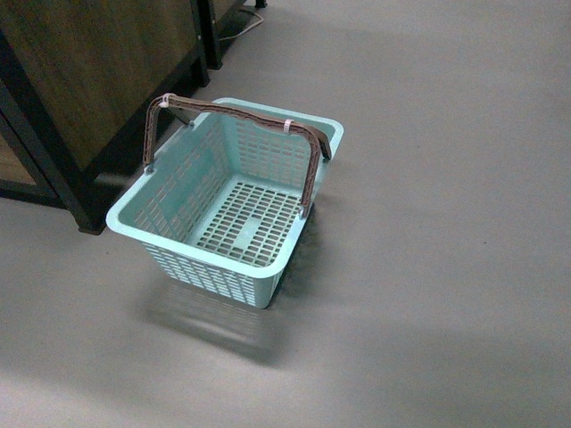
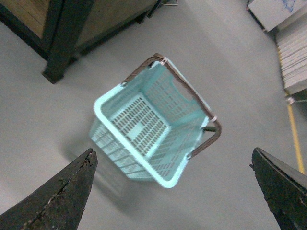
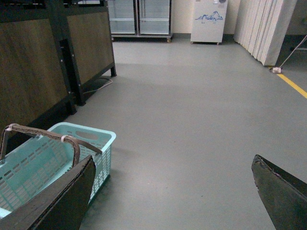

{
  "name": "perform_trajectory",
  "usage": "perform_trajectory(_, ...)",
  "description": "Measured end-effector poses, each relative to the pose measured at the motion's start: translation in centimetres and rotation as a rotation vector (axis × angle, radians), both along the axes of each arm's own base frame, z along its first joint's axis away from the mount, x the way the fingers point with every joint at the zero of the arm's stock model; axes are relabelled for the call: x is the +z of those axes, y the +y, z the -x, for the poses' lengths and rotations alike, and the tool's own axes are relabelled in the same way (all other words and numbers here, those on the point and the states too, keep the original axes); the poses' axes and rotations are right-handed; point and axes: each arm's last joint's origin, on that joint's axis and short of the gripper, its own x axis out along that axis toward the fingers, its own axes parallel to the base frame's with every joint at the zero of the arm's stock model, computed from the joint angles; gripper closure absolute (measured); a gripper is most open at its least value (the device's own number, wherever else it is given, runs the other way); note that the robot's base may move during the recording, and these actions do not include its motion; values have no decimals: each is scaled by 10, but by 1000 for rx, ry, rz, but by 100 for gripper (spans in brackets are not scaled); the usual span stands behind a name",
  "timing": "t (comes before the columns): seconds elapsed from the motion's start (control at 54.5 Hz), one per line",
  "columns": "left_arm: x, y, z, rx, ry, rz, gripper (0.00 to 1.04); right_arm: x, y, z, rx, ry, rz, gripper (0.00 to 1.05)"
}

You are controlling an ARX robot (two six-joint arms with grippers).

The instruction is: Pick mango and avocado into basket

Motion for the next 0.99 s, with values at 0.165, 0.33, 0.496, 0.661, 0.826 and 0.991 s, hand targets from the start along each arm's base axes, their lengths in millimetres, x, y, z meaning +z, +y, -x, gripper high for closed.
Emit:
perform_trajectory(0.165, -12, 4, -53, 36, 33, 225, 7, 0, 0, 0, 0, 0, 0, 8)
perform_trajectory(0.33, -44, -17, -143, 28, 127, 425, 7, 0, 0, 0, 0, 0, 0, 8)
perform_trajectory(0.496, -70, -38, -214, 25, 163, 533, 7, 0, 0, 0, 0, 0, 0, 8)
perform_trajectory(0.661, -94, -55, -268, 33, 205, 589, 7, 0, 0, 0, 0, 0, 0, 8)
perform_trajectory(0.826, -118, -74, -313, 29, 251, 613, 7, 0, 0, 0, 0, 0, 0, 8)
perform_trajectory(0.991, -134, -92, -353, 10, 256, 624, 7, 0, 0, 0, 0, 0, 0, 8)
